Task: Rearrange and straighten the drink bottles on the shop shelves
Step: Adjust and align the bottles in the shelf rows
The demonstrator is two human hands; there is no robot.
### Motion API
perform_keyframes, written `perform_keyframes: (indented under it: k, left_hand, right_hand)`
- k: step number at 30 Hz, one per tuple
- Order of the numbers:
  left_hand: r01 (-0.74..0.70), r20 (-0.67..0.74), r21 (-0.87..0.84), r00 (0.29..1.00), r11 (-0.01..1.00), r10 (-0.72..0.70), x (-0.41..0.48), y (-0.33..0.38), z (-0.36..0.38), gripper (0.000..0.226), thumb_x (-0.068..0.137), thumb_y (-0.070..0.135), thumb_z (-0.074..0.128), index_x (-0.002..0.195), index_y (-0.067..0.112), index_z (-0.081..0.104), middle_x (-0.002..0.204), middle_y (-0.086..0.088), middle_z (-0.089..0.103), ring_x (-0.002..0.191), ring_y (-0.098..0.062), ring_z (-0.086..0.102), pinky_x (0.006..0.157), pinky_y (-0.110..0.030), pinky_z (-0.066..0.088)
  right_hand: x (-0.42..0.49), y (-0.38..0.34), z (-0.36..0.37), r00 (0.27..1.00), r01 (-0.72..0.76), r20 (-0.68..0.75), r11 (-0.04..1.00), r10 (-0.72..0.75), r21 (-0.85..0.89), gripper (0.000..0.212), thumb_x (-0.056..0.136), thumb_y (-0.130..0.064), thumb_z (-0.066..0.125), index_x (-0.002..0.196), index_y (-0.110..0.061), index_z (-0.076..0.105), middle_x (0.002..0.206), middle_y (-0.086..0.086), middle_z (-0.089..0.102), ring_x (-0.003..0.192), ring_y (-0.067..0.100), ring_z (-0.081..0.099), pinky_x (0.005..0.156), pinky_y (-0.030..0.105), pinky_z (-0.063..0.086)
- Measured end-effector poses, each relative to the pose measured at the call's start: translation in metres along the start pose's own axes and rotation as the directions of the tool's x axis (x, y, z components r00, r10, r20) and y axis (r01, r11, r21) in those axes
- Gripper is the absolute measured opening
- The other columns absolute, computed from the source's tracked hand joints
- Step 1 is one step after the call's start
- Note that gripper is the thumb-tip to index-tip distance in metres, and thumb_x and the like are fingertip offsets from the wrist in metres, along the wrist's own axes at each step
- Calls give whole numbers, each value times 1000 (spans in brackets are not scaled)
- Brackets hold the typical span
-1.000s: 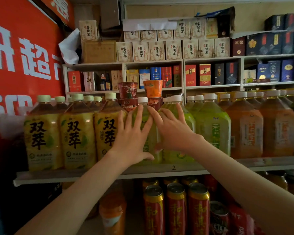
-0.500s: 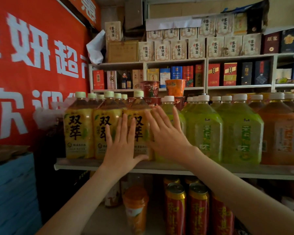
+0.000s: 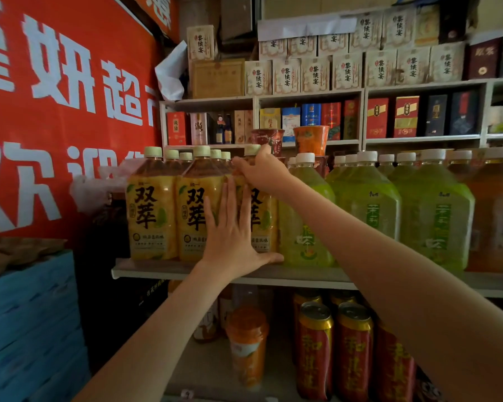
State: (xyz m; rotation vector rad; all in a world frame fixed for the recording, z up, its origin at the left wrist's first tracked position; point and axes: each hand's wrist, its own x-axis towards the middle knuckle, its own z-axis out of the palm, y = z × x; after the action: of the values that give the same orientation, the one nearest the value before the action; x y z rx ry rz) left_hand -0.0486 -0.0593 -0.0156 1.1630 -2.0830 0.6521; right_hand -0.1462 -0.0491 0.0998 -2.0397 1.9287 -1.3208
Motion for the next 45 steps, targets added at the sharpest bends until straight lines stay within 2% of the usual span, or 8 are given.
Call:
perform_keyframes:
  k: [4,11,20,24,30,34,39,45]
  left_hand:
    - [14,0,-6,1000,1000,-14,1,1,2,136,56,94,32,137,10,-37,140,-17,-46,130,-30,-43,103,-55,-28]
    - [5,16,12,1000,1000,-5,0,2,1,133,59,93,30,136,10,-39,140,-18,-47,129,-30,-44,99,-52,-33]
    - [-7,-9,0,1000,1000,7,1,-3,7,129,60,94,26,138,12,-36,143,-17,-43,133,-29,-39,105,-53,-27]
    - [-46,-68,20,997,999,47,-4,-27,4,114,69,91,13,143,16,-28,150,-11,-34,139,-24,-29,107,-47,-26]
    - [207,-162,20,966,978,-201,-17,-79,-4,96,81,80,11,147,17,-18,153,-13,-26,141,-30,-21,109,-52,-20]
    - [497,7,-210,862,842,-507,-17,-93,-9,116,66,90,22,139,20,-34,151,-13,-32,139,-31,-26,110,-57,-13]
    - [498,158,-292,867,817,-472,-17,-89,-6,124,57,90,23,134,17,-42,142,-12,-46,134,-33,-36,109,-58,-12]
    - [487,194,-315,873,815,-447,-12,-89,-7,126,56,89,24,129,16,-46,136,-12,-52,129,-34,-42,107,-59,-17]
  right_hand:
    - [0,-1,-2,996,50,-61,984,-61,-170,45,103,-22,28,145,-5,24,138,29,36,103,23,57,74,23,50]
    - [-2,-2,-6,992,110,-40,966,-123,-233,35,102,-19,32,135,-9,38,126,22,42,106,30,54,86,32,49]
    - [-2,-6,-12,997,58,-39,993,-62,-106,43,101,-30,36,113,7,52,115,23,57,107,34,54,88,37,42]
    - [4,-13,-1,973,150,-134,954,-189,-260,62,95,-41,47,140,-3,30,138,14,44,128,31,42,106,50,35]
    - [20,-42,24,963,253,48,825,-266,-505,50,95,-56,34,113,-16,59,112,2,64,119,26,52,112,57,-3]
    - [23,-42,31,948,319,169,808,-270,-496,54,88,-67,38,83,-17,60,84,-5,61,97,14,52,112,60,-8]
    - [13,-44,28,932,357,276,727,-235,-586,62,81,-68,50,104,-11,57,92,-2,58,108,19,52,108,57,-18]
    - [14,-45,31,932,354,284,740,-226,-571,47,83,-61,54,86,-13,53,88,-3,53,110,21,50,110,58,-15]
